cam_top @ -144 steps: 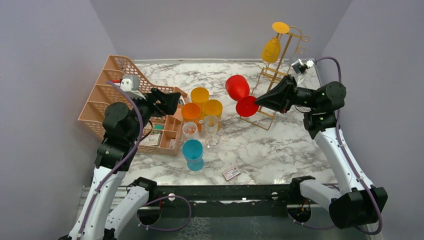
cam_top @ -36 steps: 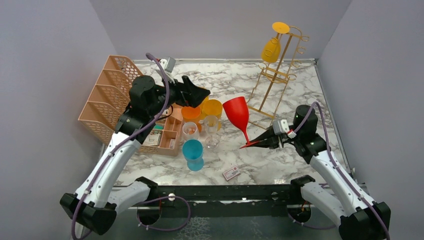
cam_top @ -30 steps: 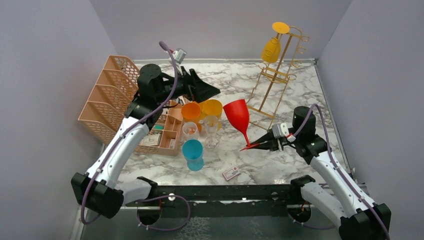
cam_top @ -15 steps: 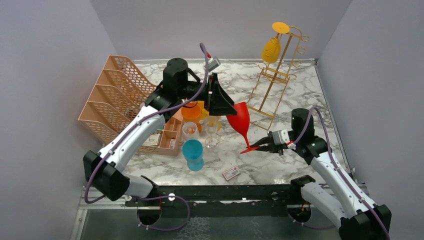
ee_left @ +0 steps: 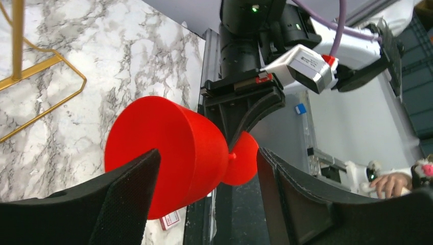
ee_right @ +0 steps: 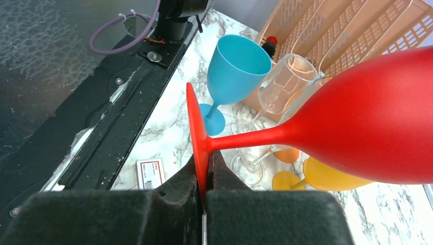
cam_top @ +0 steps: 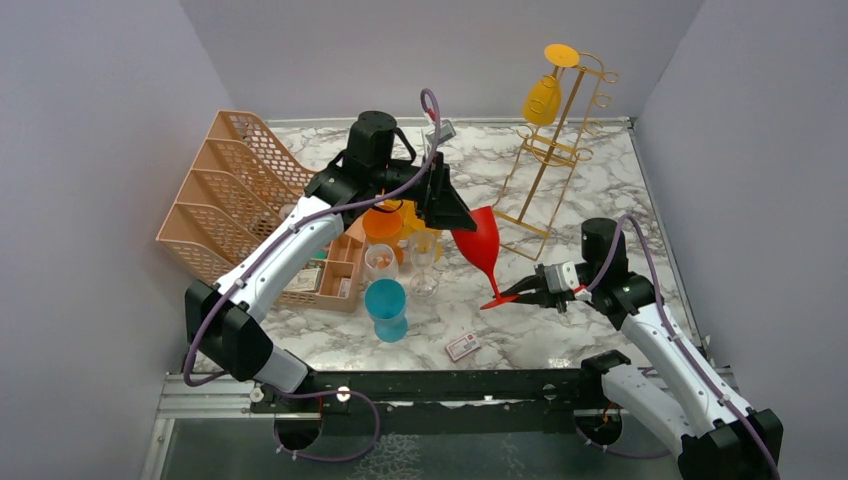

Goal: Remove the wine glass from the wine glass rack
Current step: Place the wine glass at the center of the board.

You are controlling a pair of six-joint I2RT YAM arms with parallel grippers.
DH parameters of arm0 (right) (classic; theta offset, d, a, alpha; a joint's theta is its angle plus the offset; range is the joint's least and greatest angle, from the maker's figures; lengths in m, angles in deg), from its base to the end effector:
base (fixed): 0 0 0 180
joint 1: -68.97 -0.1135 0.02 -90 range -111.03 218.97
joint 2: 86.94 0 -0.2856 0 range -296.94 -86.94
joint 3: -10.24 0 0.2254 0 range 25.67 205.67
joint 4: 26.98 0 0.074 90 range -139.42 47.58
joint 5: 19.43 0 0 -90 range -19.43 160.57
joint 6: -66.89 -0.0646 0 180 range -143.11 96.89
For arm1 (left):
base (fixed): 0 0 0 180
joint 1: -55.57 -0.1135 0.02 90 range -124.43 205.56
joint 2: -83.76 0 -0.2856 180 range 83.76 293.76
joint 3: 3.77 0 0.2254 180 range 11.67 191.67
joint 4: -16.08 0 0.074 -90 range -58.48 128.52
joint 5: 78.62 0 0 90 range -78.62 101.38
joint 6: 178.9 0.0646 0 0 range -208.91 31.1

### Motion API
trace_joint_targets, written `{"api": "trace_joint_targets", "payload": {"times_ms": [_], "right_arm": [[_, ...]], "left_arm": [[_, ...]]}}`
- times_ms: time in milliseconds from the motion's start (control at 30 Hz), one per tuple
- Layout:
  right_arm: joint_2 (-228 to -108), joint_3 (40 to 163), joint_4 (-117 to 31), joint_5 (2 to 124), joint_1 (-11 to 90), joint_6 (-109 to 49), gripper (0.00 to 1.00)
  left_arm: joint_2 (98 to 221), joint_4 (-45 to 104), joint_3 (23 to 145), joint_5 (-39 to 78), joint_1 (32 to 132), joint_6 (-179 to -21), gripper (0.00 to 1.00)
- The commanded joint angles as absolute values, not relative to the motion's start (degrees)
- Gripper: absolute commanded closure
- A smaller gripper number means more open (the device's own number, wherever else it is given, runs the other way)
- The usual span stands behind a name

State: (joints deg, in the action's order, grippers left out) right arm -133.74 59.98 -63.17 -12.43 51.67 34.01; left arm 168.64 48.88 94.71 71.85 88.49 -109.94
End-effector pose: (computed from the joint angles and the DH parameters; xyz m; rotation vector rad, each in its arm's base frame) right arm 0.0937 0.0963 0.2884 -1.5479 0.7972 1.0179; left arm 0.2327 -0.2176 0.4162 0.9834 1.8158 -1.6060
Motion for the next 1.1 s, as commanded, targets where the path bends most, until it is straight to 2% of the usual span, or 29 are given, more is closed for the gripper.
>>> {"api": "trace_joint_targets", "payload": {"times_ms": [0,233,267,333,367,400,667,900,1067], "right_arm": [[-133.34,60.55,-62.95,-11.43,51.31,34.47,0.99],[-133.3,60.2,-62.6,-10.64,51.31,33.66,0.99],[-133.19,60.09,-62.3,-10.44,51.31,33.48,0.99],[-133.16,59.79,-61.61,-10.2,51.31,32.91,0.99],[-133.09,59.7,-61.2,-9.99,51.35,32.57,0.99],[-133.13,59.6,-60.99,-9.91,51.36,32.32,0.99],[-132.44,59.77,-60.8,-8.81,51.31,31.61,0.84],[-130.73,60.32,-61.77,-8.92,51.31,30.49,0.65],[-130.23,62.81,-70.49,-9.78,51.31,34.82,0.54]], "left_arm": [[168.52,50.5,96.75,77.46,91.67,-105.93,0.32],[167.09,51.51,96.13,78.33,93.89,-103.07,0.64],[166.88,51.56,96.13,78.42,93.89,-103.06,0.71],[166.52,51.76,96.14,78.31,93.89,-102.91,0.91],[166.14,51.8,96.01,78.04,93.89,-102.69,0.98],[165.82,51.82,95.84,77.6,93.89,-102.5,1.0],[164.29,52.65,96.14,75.54,93.89,-101.5,1.0],[163.76,57.07,98.05,72.83,93.93,-98.11,1.0],[162.31,58.76,98.26,73.1,93.89,-95.81,1.0]]}}
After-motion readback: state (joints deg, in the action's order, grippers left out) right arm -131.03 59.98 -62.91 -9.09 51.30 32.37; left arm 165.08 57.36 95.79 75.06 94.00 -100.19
